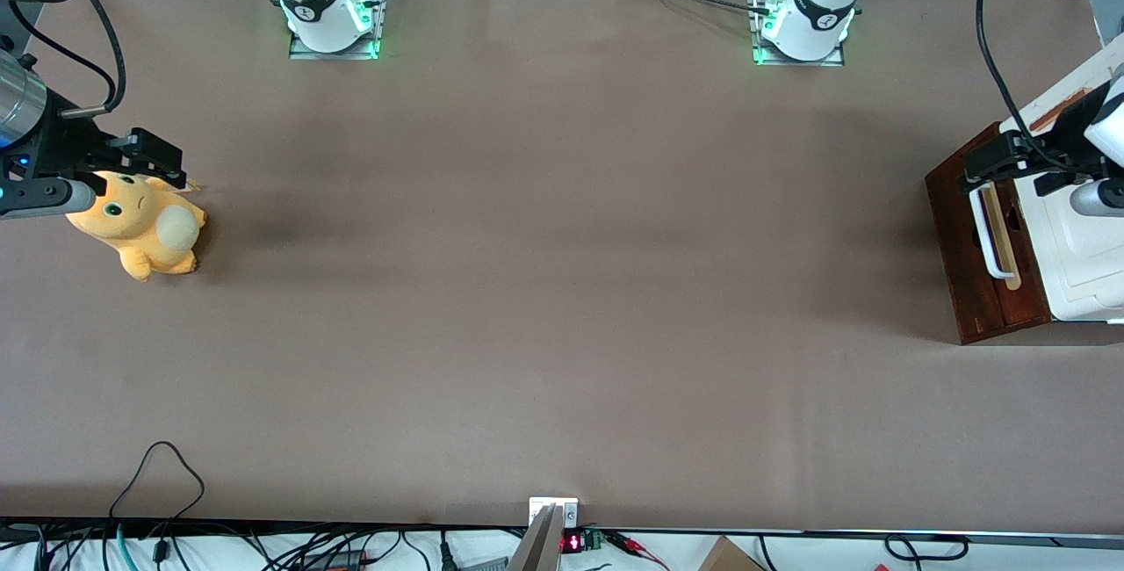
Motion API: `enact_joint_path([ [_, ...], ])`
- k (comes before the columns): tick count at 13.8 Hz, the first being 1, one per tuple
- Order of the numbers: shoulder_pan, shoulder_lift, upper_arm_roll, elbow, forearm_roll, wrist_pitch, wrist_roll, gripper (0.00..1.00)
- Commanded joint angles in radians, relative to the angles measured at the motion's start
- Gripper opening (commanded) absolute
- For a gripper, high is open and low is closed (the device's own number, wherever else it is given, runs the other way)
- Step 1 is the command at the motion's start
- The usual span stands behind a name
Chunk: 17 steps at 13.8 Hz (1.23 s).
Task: Open lower drawer with left arm only
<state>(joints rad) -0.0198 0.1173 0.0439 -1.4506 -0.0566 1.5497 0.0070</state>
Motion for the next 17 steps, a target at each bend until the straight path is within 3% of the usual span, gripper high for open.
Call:
enact_joint_path([
  [1, 0.008, 0.022, 0.001, 0.013, 0.020, 0.004, -0.004, 1.00],
  [6, 0.000, 0.021, -0.012, 0.016, 0.058, 0.007, -0.030, 1.00],
  [12, 0.015, 0.016, 0.001, 0.035, 0.054, -0.043, -0.051, 1.00],
  [15, 0.011, 0.019, -0.007, 0.030, 0.147, -0.048, -0.048, 1.00],
  [17, 0.006, 0.024, -0.009, 0.021, 0.159, -0.051, -0.048, 1.00],
])
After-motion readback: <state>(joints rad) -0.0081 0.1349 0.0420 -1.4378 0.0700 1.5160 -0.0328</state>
